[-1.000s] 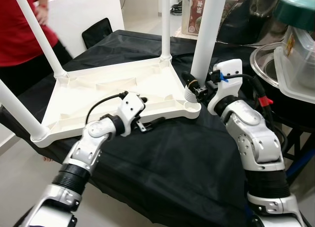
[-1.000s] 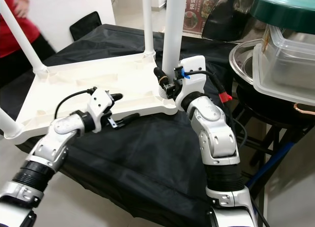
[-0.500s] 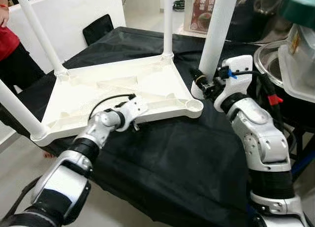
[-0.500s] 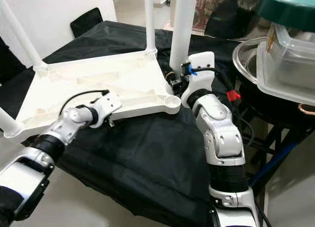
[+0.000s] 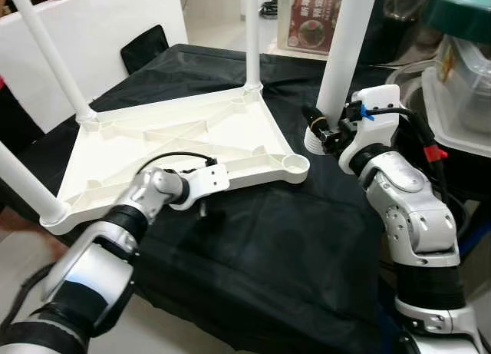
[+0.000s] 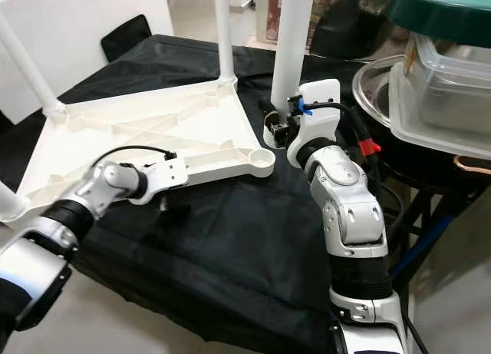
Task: Building children table
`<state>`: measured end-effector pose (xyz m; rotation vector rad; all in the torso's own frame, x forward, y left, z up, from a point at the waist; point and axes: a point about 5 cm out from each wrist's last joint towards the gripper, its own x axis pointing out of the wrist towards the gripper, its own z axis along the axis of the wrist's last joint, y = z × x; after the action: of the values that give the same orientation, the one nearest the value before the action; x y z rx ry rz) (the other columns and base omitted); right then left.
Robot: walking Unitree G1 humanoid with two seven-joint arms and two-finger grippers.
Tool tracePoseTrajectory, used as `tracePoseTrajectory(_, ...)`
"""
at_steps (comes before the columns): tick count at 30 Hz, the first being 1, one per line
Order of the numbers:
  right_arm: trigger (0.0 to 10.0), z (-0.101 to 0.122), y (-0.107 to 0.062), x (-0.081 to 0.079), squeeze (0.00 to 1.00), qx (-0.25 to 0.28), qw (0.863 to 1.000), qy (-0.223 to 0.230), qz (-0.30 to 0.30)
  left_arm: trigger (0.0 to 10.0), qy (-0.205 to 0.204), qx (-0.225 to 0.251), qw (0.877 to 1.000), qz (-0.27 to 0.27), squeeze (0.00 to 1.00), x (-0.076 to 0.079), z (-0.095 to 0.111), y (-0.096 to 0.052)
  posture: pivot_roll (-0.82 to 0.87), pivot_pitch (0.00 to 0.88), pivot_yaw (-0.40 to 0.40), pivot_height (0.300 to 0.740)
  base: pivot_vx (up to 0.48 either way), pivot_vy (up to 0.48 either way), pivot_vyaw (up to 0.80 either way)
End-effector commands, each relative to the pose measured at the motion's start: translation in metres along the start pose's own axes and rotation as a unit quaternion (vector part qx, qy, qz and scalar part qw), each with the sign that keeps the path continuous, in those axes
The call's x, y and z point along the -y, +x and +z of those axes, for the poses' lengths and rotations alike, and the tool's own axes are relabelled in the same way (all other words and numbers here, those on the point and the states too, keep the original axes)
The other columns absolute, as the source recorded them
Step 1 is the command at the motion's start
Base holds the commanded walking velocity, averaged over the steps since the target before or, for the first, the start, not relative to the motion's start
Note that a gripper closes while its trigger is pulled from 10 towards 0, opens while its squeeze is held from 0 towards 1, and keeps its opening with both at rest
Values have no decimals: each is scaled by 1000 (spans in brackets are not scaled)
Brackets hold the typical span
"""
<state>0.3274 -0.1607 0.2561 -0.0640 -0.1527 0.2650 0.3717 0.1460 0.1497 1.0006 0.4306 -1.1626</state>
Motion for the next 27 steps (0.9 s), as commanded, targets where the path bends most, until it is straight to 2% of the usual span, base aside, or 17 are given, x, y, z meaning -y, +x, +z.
tracePoseTrajectory(1,10000,7,-1,3,0,9,1000,-2,-3,10000,9,-34,995,-95,0,16,-18,-5,-139,94,51,740,0,0,0)
tracePoseTrajectory(2,10000,7,-1,3,0,9,1000,-2,-3,10000,9,-34,995,-95,0,16,-18,-5,-139,94,51,740,0,0,0)
tracePoseTrajectory(3,10000,8,-1,4,0,8,1000,-4,-1,10000,21,-39,992,-121,0,17,-22,-14,-140,97,45,740,0,0,0)
tracePoseTrajectory(4,10000,8,-1,4,0,8,1000,-4,-1,10000,21,-39,992,-121,0,17,-22,-14,-140,97,45,740,0,0,0)
tracePoseTrajectory(7,10000,9,-1,4,0,7,1000,-4,5,10000,37,-36,986,-159,0,18,-25,-28,-138,98,41,740,0,0,0)
tracePoseTrajectory(10,10000,9,0,0,0,-1,1000,-4,19,10000,52,-46,973,-220,0,33,-36,-43,-132,107,33,740,0,0,0)
tracePoseTrajectory(13,10000,8,0,-1,0,-2,1000,-4,23,10000,57,-49,970,-231,0,36,-37,-45,-132,107,33,740,0,0,0)
tracePoseTrajectory(15,10000,8,0,-13,0,-5,998,5,65,10000,80,-70,958,-267,0,48,-46,-55,-128,112,27,740,0,0,0)
tracePoseTrajectory(17,10000,8,0,-13,0,-5,998,5,65,10000,80,-70,958,-267,0,48,-46,-55,-128,112,27,740,0,0,0)
tracePoseTrajectory(18,10000,11,-3,-25,0,-1,993,26,117,10000,99,-106,950,-276,0,51,-56,-66,-124,117,23,740,0,0,0)
tracePoseTrajectory(19,10000,11,-3,-25,0,-1,993,26,117,10000,99,-106,950,-276,0,51,-56,-66,-124,117,23,740,0,0,0)
tracePoseTrajectory(20,10000,13,-5,-31,0,4,989,41,145,10000,107,-138,949,-262,0,46,-65,-74,-121,120,19,740,0,0,0)
tracePoseTrajectory(21,10000,13,-5,-31,0,4,989,41,145,10000,107,-138,949,-262,0,46,-65,-74,-121,120,19,740,0,0,0)
tracePoseTrajectory(23,10000,16,-8,-35,0,8,984,51,168,10000,112,-179,948,-237,0,38,-75,-86,-121,121,15,740,0,0,0)
tracePoseTrajectory(26,10000,15,-8,-35,0,7,984,51,168,10000,110,-200,949,-218,0,32,-80,-93,-122,116,16,740,0,0,0)
tracePoseTrajectory(27,10000,14,-8,-33,0,5,985,47,163,10000,107,-229,950,-185,0,26,-85,-101,-120,109,17,740,0,0,0)
